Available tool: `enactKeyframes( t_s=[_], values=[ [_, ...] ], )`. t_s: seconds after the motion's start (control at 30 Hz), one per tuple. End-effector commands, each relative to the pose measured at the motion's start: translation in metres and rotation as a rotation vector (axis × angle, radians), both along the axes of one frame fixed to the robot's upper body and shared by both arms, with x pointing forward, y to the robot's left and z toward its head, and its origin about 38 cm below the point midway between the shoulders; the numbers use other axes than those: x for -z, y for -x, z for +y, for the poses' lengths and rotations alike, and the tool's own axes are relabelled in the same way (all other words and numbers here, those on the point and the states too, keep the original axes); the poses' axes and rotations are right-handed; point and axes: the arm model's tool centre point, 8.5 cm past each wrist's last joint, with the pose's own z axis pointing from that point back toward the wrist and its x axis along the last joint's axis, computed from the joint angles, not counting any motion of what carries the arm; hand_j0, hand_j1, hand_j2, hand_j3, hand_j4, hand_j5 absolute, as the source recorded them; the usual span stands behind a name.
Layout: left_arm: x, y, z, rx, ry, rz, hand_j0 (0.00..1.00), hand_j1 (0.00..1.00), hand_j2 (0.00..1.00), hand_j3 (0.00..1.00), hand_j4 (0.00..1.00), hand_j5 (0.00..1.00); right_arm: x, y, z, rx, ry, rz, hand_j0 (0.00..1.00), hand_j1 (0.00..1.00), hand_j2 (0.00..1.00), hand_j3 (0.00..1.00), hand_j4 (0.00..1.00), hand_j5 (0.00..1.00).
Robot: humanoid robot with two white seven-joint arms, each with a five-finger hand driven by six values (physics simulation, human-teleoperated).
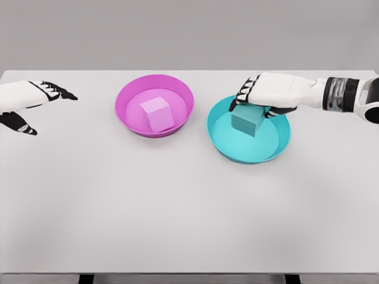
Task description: Place the blocks in the corresponding plates according to their colors
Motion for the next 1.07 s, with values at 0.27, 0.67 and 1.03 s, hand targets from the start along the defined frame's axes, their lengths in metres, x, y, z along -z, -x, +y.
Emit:
enactKeyframes(
  t_s=[0.27, 0.67, 1.03],
  values=[
    [0.000, 0.000, -0.001, 0.001, 0.005, 0.001, 1.00, 1.00, 1.00, 1.00, 1.00, 1.00, -0.013, -0.004, -0.012, 0.038, -0.031, -0.027, 1.00, 1.00, 1.00, 1.00, 1.00, 1.00],
    [0.011, -0.006, 0.002, -0.028, 0.028, 0.020, 1.00, 1.00, 1.00, 1.00, 1.00, 1.00, -0.023, 0.030, -0.110, 0.223, -0.140, -0.059, 1.00, 1.00, 1.00, 1.00, 1.00, 1.00],
    [0.010, -0.006, 0.002, -0.028, 0.027, 0.019, 1.00, 1.00, 1.00, 1.00, 1.00, 1.00, -0.023, 0.031, -0.110, 0.222, -0.143, -0.059, 1.00, 1.00, 1.00, 1.00, 1.00, 1.00]
  ],
)
